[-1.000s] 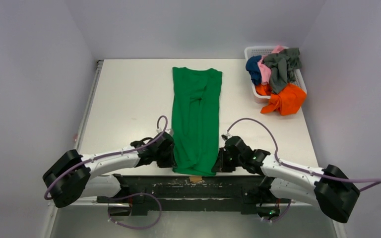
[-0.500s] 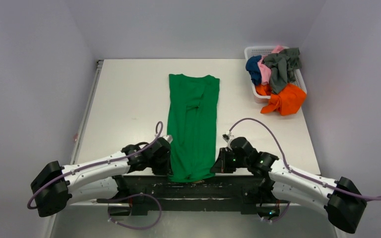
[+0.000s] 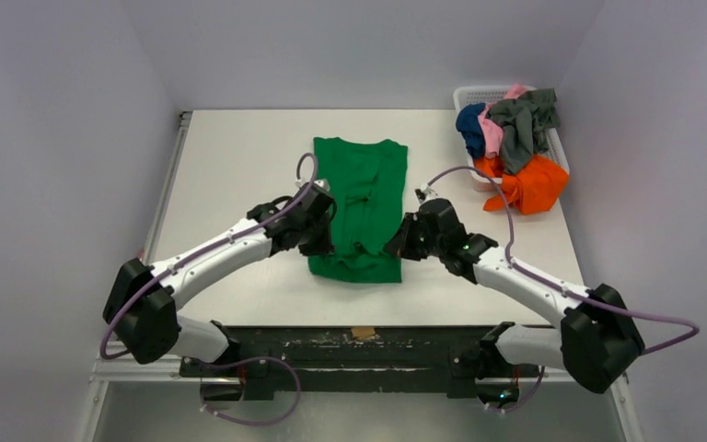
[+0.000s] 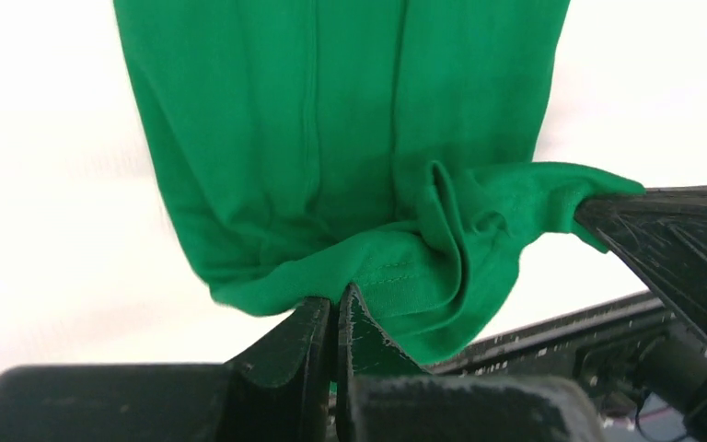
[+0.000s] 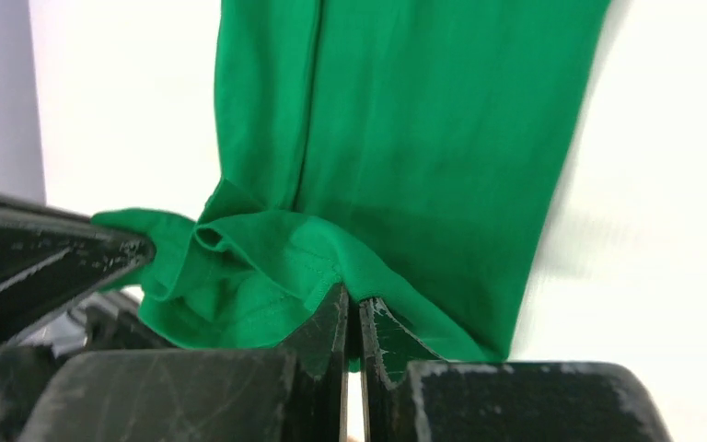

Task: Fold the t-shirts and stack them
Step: Fold the folded rectangular tshirt in 1/3 of the way

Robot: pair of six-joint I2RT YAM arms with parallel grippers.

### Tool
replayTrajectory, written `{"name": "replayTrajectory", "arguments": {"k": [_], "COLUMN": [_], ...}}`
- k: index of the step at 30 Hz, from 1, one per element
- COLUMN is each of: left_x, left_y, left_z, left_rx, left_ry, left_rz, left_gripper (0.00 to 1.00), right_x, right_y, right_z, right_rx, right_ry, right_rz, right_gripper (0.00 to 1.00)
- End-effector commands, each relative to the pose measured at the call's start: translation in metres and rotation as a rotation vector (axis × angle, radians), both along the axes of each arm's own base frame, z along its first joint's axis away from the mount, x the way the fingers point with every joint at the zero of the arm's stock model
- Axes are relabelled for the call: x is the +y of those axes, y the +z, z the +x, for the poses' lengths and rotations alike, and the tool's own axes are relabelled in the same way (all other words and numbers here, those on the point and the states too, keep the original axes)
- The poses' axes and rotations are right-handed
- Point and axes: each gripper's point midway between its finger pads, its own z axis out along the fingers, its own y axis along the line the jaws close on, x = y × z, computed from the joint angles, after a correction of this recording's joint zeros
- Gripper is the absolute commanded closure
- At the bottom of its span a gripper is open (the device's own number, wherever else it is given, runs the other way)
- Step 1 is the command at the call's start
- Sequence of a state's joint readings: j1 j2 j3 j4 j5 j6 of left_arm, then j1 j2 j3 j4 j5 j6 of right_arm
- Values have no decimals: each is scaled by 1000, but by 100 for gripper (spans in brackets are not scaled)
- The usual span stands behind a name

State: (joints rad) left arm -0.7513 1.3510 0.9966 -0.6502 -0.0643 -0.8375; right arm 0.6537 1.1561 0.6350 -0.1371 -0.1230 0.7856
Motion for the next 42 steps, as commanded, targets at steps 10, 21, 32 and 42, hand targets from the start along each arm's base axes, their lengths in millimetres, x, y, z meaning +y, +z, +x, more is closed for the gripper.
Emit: {"name": "replayTrajectory", "arguments": {"k": [10,21,32,42], "left_x": [4,14,32,43], "left_y": [0,-28,29,-34], "left_z": [110,176,182,86], "left_rx": [-22,36,-94,49], "left_ry": [69,98,137,95], "left_rz": [76,88,3,-97], "left_gripper": [100,88,0,0], "right_x": [1,-16,-26,-14], "right_y": [7,-15,14,-7], "right_z": [130,199,193,116], "right_rx": [-98,-65,-147,-146], "right_ry": [-119,-211,-126,33], "right_rz": [-46,-23,-46,-92], "right_gripper": [100,89,16,17]}}
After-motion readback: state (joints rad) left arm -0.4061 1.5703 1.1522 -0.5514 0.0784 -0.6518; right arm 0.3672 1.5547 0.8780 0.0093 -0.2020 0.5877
